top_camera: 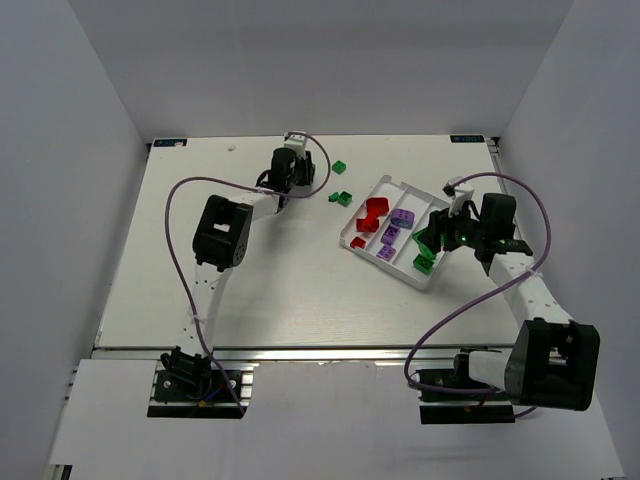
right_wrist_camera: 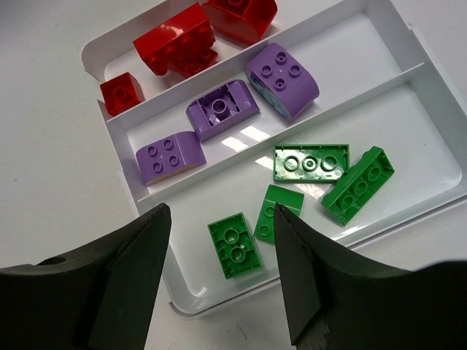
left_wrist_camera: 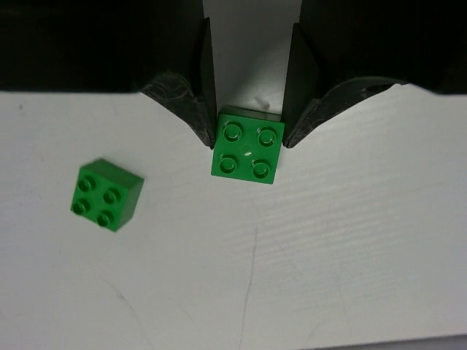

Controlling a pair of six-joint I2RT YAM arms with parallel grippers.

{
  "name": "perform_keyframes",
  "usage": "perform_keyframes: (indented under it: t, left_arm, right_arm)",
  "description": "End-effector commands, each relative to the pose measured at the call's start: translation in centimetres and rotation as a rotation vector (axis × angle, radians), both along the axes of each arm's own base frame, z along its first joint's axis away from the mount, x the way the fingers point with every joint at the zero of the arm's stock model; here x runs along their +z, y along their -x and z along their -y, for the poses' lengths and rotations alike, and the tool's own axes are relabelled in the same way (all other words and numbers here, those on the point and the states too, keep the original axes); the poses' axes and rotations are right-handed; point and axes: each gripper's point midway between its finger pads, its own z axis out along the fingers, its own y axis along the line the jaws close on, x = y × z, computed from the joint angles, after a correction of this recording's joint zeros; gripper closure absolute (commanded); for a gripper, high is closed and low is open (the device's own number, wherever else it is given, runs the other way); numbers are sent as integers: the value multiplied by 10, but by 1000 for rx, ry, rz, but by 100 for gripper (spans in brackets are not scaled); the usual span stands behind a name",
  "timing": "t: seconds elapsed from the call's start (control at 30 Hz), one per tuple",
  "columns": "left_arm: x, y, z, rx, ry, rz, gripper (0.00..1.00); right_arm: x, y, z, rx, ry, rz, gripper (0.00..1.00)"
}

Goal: Sort the legos into containers by color

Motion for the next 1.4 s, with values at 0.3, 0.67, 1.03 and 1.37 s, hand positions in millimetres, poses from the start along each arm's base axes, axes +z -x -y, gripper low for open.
perform_keyframes:
  t: [0.3,0.67,1.03,1.37]
  left_arm:
    - [167,85,41,-176,264,68,100]
    - [199,258,147,-663,572,-238,100]
    - [153,352,230,-852,541,-440,100]
    - [95,355,261,-756,366,-473,92]
  right_arm:
    - [31,3,-5,33,-18,100,36]
    - [71,-13,16,-138,-43,136,93]
    - [133,-28,59,-390,4,277,93]
    - [130,-8,56,-388,-6,269,87]
